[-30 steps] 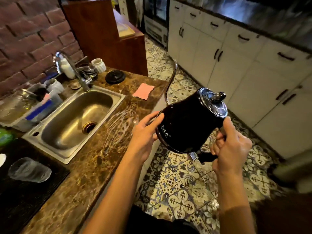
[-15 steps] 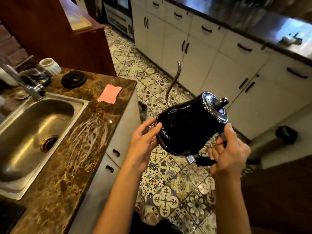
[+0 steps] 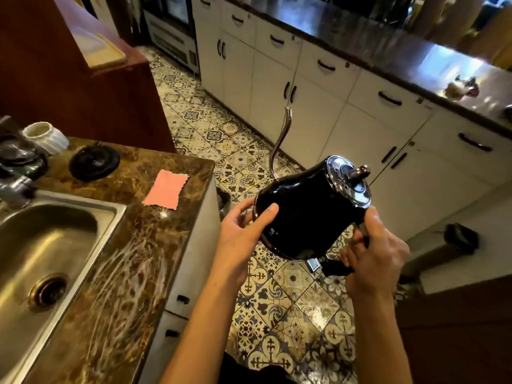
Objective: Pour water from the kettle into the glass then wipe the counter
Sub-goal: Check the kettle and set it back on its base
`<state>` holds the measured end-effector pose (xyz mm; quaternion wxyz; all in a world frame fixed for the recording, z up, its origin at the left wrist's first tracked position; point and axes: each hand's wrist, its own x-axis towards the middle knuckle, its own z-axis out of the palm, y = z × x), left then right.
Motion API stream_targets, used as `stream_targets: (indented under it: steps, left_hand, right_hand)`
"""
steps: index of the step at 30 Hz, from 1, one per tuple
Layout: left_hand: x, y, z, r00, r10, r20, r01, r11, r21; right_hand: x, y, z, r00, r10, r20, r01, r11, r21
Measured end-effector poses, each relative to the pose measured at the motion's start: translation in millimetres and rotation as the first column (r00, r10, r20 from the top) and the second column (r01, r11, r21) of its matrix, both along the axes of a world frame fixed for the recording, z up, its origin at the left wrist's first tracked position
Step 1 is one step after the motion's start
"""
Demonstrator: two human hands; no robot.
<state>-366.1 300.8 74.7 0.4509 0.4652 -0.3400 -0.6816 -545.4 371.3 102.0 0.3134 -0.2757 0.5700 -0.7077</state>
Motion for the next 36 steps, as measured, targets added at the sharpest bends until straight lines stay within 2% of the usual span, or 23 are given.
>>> stream_targets:
  steps: [12, 19, 26, 36]
  left_hand:
    - [6.3, -68.9, -7.2, 1.0, 0.02, 0.006, -0.02, 1.0, 0.005]
    - [-15.7, -104.1, -5.0, 0.999, 0.05, -0.005, -0.05, 0.999, 0.013]
    - [-67.4, -143.2, 0.9, 0.988, 0.155, -0.015, -0.155, 0.987, 0.031]
    - [-108.5, -172.8, 3.7, 0.941, 0.34, -0.011, -0.339, 0.94, 0.047]
  right_hand:
    - [3.3, -67.4, 4.0, 0.999, 0.05, 0.014, -0.049, 0.998, -0.037]
    - [-24.5, -111.2, 0.9, 0.994, 0.11, 0.027, -0.11, 0.993, -0.031]
    - [-82.3, -174.9, -3.7, 0.978, 0.205, -0.028, -0.206, 0.978, -0.033]
    - [-132.7, -241.7, -1.0, 0.902, 0.432, 0.01, -0.431, 0.9, -0.074]
